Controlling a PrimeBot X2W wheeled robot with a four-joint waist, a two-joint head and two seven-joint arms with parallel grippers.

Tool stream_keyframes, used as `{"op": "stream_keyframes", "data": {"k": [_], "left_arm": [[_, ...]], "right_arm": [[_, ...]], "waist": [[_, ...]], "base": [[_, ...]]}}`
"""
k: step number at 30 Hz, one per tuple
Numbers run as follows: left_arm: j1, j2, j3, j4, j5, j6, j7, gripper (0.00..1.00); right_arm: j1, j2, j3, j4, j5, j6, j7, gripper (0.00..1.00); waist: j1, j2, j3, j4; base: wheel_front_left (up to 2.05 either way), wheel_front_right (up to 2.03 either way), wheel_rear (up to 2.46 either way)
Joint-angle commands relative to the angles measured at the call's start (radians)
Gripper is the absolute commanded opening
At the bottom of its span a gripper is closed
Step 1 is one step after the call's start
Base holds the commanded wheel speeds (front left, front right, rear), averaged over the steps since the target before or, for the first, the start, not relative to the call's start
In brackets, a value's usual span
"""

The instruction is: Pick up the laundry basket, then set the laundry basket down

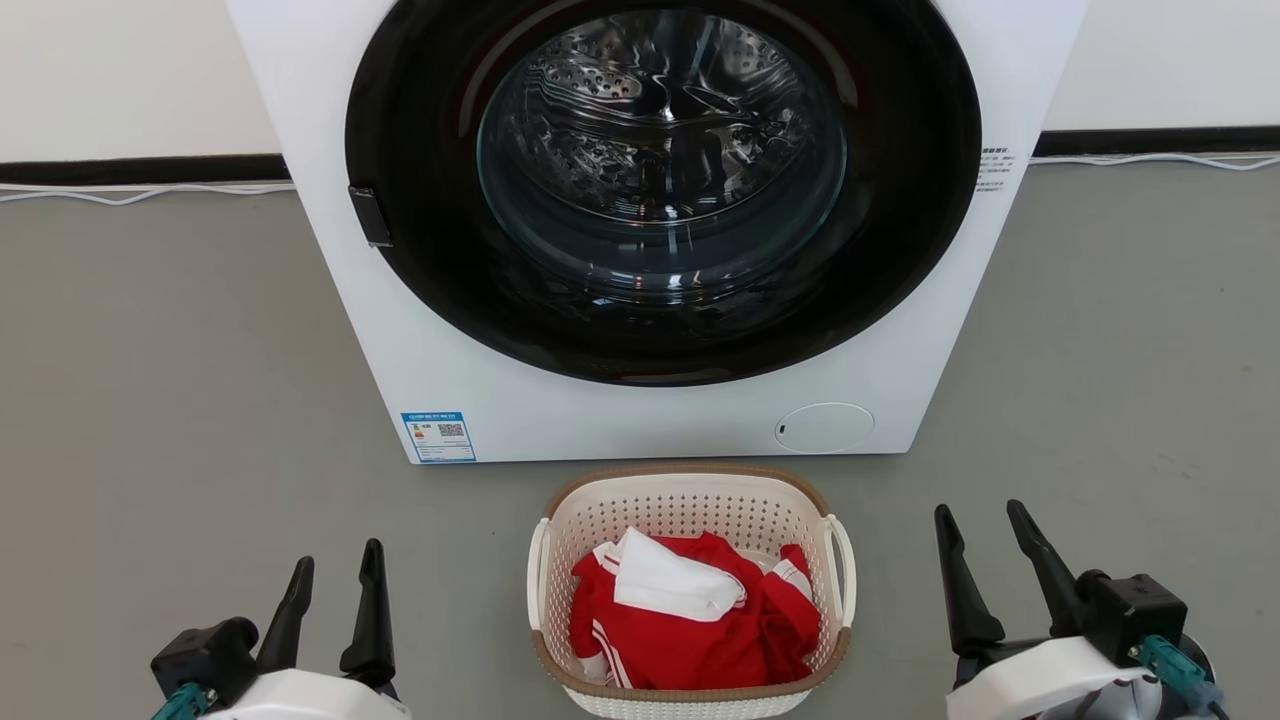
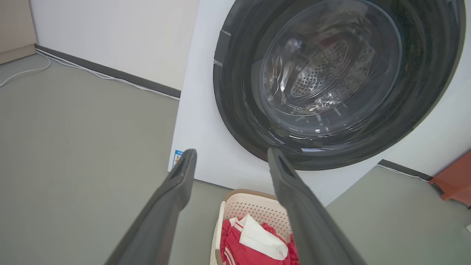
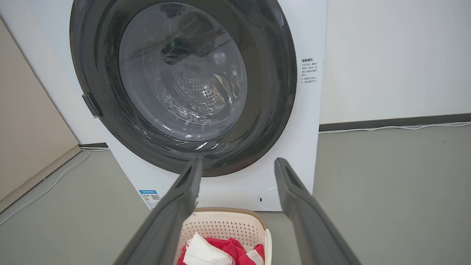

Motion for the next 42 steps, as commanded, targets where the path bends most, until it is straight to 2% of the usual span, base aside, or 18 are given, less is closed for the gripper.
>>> {"op": "stream_keyframes", "data": {"k": [1,16,42], "left_arm": [[-0.027,0.012,0.027,-0.031,0.027,0.008,-0.014,1.0],[-0.027,0.014,0.035,-0.032,0.182,0.01,-0.056,1.0],[-0.037,0.014,0.043,-0.02,0.179,0.0,-0.056,1.0]], "right_arm": [[-0.05,-0.01,0.023,-0.027,-0.026,0.006,-0.017,1.0],[-0.061,-0.011,0.007,-0.018,-0.186,0.007,-0.059,1.0],[-0.068,-0.011,0.002,0.005,-0.167,0.007,-0.059,1.0]], "waist": [[0.0,0.0,0.0,0.0],[0.0,0.0,0.0,-0.006],[0.0,0.0,0.004,-0.009]], "base": [[0.0,0.0,0.0],[0.0,0.0,0.0],[0.0,0.0,0.0]]}}
